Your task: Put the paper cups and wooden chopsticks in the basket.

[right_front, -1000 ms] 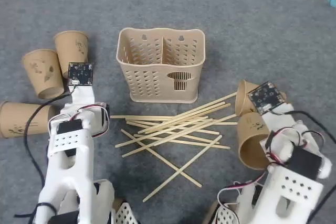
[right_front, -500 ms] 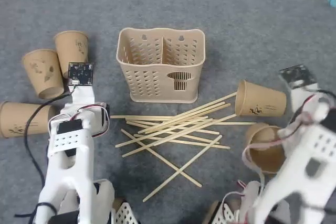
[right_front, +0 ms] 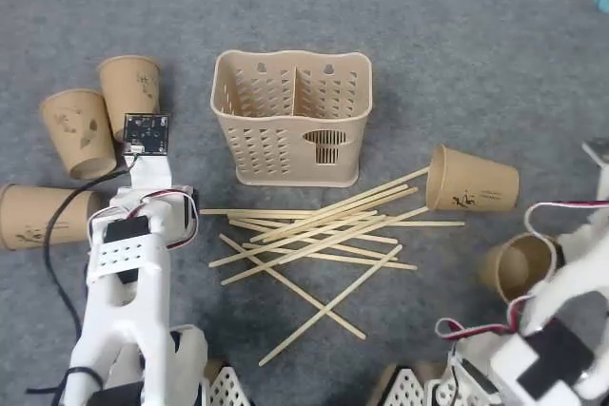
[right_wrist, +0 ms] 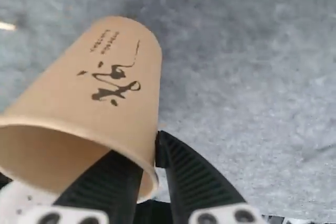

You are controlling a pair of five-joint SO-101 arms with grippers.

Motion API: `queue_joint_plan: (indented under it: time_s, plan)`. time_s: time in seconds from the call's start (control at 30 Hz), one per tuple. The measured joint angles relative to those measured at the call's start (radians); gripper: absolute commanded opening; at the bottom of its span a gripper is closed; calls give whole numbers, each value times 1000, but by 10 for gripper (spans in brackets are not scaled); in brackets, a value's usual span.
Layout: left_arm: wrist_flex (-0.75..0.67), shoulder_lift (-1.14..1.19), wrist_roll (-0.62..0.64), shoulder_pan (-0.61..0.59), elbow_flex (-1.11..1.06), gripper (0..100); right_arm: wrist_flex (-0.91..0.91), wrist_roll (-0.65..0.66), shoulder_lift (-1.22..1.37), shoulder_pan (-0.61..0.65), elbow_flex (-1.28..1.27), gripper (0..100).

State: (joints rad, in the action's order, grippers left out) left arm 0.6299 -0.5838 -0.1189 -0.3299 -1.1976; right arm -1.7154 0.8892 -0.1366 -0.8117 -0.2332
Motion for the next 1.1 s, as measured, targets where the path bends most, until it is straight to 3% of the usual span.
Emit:
queue_joint_plan:
  time_s: [0.17,0.4,0.87,1.1]
  plan:
    - [0,0,0,0,0,174,57,23,74,-95,64,19]
    - [0,0,0,0,0,174,58,26,100,-112,126,199]
    - [0,0,0,0,0,174,-35,26,100,-86,293,188]
    - [0,0,0,0,0,174,-37,23,64,-164,330,188]
